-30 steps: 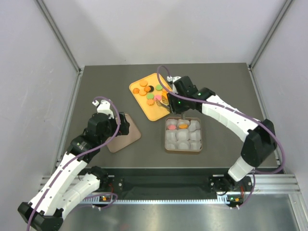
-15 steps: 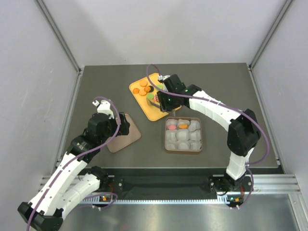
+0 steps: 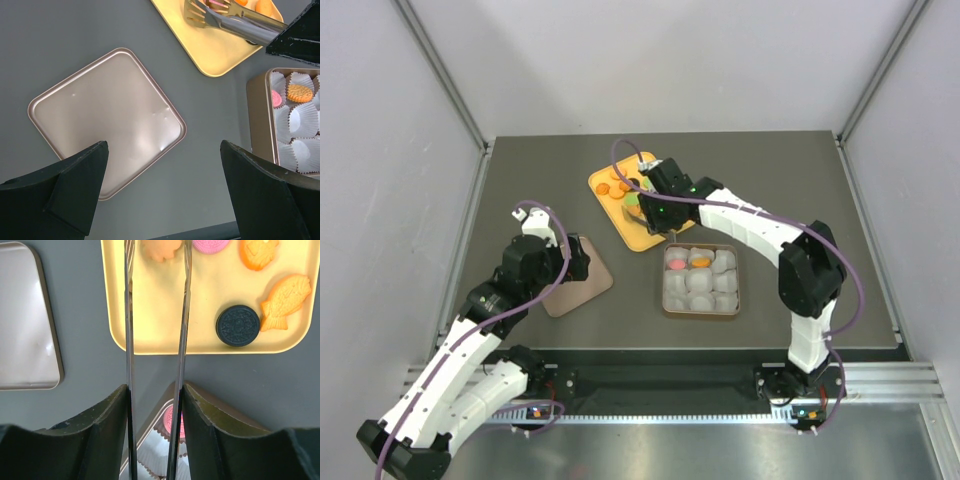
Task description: Pack the cookies
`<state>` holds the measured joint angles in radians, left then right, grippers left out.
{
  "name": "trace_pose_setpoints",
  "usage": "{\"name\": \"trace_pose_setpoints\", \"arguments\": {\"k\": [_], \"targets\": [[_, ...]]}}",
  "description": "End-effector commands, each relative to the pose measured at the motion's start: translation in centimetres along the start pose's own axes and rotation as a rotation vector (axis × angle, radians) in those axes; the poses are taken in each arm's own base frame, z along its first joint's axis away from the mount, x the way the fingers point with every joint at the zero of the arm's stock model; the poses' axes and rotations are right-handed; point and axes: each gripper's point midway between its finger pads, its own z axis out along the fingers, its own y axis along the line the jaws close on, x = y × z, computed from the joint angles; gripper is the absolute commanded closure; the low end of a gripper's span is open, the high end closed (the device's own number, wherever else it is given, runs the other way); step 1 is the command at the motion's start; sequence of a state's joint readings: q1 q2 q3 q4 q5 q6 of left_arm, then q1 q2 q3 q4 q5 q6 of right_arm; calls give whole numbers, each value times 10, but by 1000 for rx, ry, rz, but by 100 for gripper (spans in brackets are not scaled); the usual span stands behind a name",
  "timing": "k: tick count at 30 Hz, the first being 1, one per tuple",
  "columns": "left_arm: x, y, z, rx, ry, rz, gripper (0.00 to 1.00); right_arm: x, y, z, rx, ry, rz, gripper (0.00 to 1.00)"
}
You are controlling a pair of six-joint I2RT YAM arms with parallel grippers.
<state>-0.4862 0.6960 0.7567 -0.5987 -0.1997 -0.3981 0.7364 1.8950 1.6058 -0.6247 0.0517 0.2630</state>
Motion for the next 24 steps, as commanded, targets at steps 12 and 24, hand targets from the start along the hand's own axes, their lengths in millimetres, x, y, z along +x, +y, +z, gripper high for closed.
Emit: {"name": "trace_pose_setpoints", "arguments": {"k": [12, 24], "targets": [[-3, 0, -1, 0, -25, -11, 1, -23, 11, 0, 20, -54, -13, 61], [-4, 0, -1, -1, -27, -13, 1, -44, 10, -46, 17, -132, -16, 71]]}}
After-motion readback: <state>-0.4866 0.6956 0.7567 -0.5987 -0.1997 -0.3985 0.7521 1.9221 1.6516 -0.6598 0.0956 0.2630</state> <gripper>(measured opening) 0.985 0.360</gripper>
